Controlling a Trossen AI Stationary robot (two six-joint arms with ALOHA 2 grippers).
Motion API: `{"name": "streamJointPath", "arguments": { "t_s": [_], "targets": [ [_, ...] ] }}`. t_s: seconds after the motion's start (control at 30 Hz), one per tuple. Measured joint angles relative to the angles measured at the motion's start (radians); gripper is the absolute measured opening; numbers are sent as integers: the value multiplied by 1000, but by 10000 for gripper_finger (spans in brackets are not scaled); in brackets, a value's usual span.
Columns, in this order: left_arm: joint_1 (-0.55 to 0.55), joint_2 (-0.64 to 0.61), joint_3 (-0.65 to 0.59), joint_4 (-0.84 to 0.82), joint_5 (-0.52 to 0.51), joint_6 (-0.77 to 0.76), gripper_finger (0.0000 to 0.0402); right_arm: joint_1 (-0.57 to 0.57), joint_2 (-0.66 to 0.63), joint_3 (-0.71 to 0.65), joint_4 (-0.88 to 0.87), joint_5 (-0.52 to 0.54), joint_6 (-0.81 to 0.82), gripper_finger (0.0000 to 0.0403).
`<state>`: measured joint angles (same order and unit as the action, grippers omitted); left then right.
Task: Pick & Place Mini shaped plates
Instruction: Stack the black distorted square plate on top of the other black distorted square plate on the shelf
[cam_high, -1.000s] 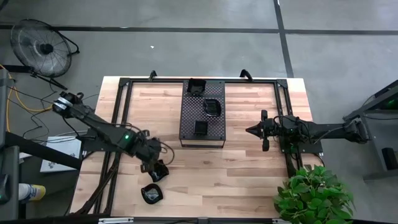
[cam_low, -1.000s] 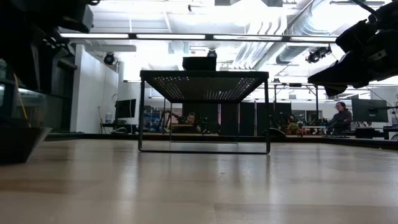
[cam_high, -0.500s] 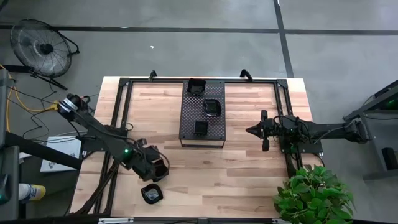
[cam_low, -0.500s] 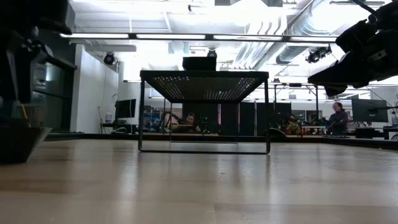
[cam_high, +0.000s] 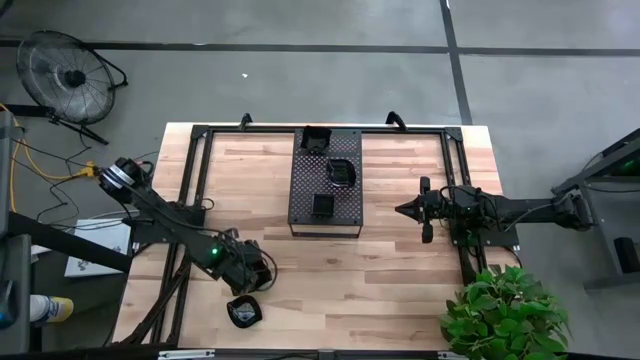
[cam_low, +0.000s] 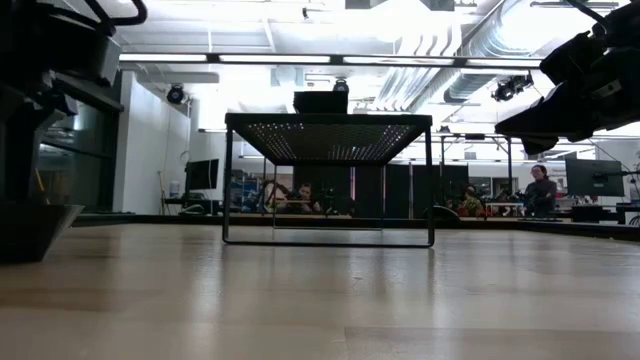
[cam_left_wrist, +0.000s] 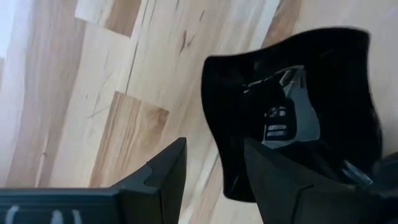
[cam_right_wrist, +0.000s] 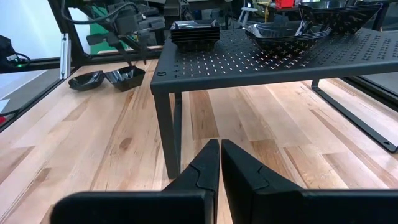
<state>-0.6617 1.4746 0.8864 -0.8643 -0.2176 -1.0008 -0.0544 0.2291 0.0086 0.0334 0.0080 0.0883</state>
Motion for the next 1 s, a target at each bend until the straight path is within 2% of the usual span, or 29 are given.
{"name": "streamJointPath", "arguments": {
  "t_s": [0.27,1.0],
  "targets": [
    [0,42,1,3,21,4,158,0,0,0,0,0,0,12],
    [0,43,1,36,25,35,158,0,0,0,0,0,0,12]
  ]
}}
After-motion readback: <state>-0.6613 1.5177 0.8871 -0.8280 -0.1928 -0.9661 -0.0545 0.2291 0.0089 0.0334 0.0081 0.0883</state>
